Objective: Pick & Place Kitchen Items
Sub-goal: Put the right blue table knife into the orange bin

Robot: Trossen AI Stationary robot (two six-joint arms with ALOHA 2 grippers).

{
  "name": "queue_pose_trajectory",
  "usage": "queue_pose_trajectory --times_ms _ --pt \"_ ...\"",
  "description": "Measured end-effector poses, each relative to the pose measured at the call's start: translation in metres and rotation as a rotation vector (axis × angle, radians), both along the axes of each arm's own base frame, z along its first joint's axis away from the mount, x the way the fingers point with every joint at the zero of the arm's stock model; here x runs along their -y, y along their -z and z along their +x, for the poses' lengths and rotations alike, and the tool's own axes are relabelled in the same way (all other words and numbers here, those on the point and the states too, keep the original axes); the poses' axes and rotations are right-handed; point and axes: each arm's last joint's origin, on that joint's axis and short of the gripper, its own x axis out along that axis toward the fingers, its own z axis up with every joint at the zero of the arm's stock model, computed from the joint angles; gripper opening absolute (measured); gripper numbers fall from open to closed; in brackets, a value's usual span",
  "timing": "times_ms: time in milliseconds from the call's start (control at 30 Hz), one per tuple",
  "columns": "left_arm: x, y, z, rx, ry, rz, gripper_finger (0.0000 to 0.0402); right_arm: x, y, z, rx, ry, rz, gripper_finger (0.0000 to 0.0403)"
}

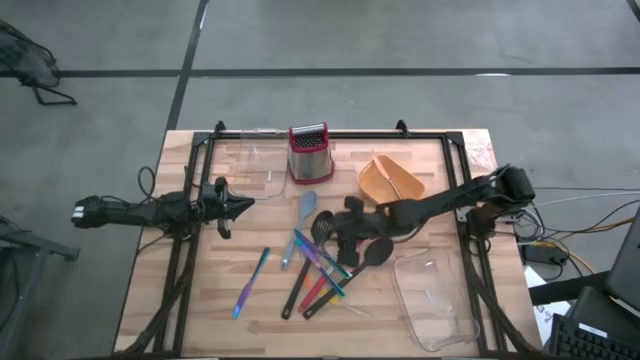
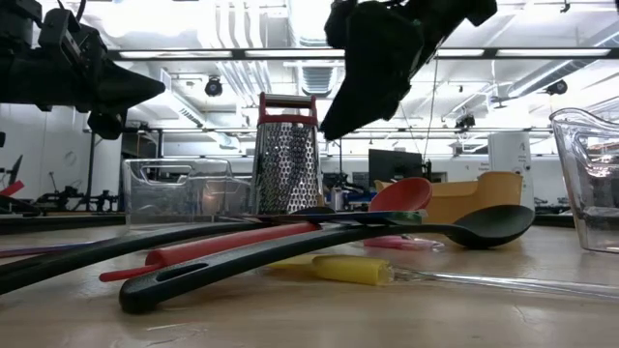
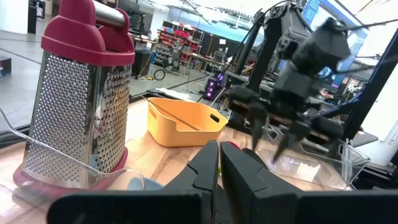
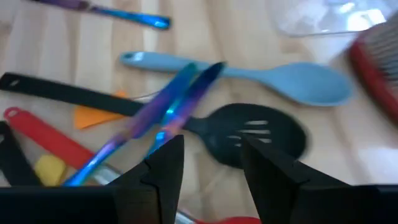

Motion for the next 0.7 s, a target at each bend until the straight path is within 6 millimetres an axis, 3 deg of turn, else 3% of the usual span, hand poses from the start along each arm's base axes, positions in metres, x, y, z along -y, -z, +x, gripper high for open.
queue_pose_trajectory --times_ms 333,700 --pt "0.000 0.000 0.000 -0.003 0.000 0.000 0.0023 -0.019 0.033 0.039 -0.124 -0.027 0.101 0.0142" --pt "0.000 0.001 0.000 -0.015 0.000 0.001 0.0023 -0.028 0.052 0.047 -0.205 -0.007 0.133 0.0195"
